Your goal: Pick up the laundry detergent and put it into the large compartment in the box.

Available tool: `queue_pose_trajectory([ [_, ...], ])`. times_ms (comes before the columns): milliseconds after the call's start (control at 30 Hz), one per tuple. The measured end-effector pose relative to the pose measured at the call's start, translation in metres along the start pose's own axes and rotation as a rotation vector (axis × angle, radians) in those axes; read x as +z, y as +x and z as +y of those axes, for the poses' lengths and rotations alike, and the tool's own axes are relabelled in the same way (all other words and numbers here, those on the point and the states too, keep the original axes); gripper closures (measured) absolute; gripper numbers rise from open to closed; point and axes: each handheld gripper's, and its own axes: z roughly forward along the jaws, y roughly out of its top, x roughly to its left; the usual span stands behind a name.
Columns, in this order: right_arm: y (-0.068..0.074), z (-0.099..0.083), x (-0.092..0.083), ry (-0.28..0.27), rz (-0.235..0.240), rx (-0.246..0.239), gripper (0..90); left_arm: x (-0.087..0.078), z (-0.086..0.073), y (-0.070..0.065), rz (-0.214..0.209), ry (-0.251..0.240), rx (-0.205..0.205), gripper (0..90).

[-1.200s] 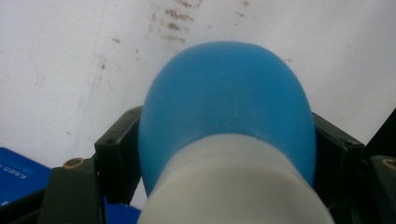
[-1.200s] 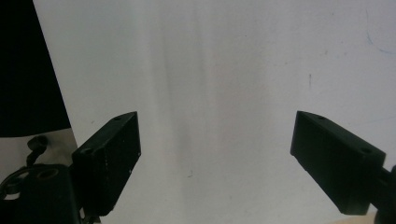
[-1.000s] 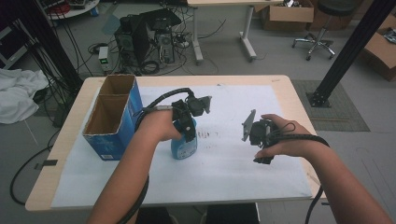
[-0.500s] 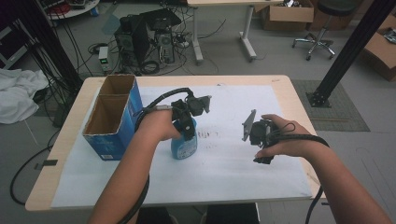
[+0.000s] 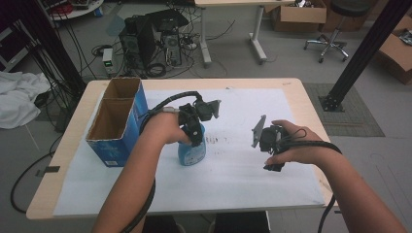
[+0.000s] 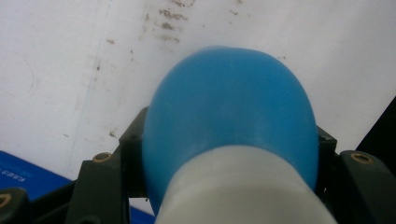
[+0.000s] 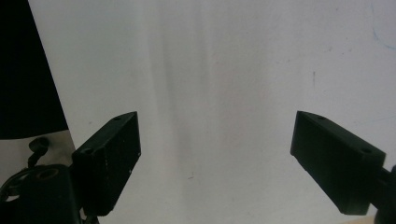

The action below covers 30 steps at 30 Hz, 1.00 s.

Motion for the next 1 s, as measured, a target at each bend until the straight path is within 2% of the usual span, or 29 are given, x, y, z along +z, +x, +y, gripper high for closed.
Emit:
queue_pose_trajectory([
  [133,0.000,-0.001,-0.002,-0.001,-0.004,0.005,16.0,-0.005,-0.002,0.000,-0.004,0.000,-0.003,38.6],
  [333,0.000,0.000,-0.006,-0.002,-0.008,0.004,16.0,-0.022,-0.006,0.002,0.005,-0.003,-0.023,38.6],
  [467,0.001,0.000,-0.007,-0.006,-0.010,0.003,16.1,-0.036,-0.008,0.005,-0.017,0.006,-0.065,38.6],
  [533,0.001,0.000,-0.007,-0.003,-0.013,0.005,16.1,-0.044,-0.009,0.006,-0.017,0.002,-0.074,38.5],
  [600,0.002,0.000,-0.008,-0.002,-0.014,0.005,16.0,-0.050,-0.011,0.007,-0.015,-0.002,-0.100,38.5],
  [700,0.001,0.000,-0.010,-0.002,-0.017,0.007,16.0,-0.058,-0.012,0.008,-0.019,0.019,-0.130,38.6],
  [800,-0.001,0.000,-0.010,-0.007,-0.019,0.010,16.1,-0.069,-0.013,0.008,-0.014,0.014,-0.150,38.6],
  [1000,-0.001,0.001,-0.012,-0.008,-0.021,0.002,16.0,-0.091,-0.017,0.016,-0.010,-0.001,-0.232,38.6],
])
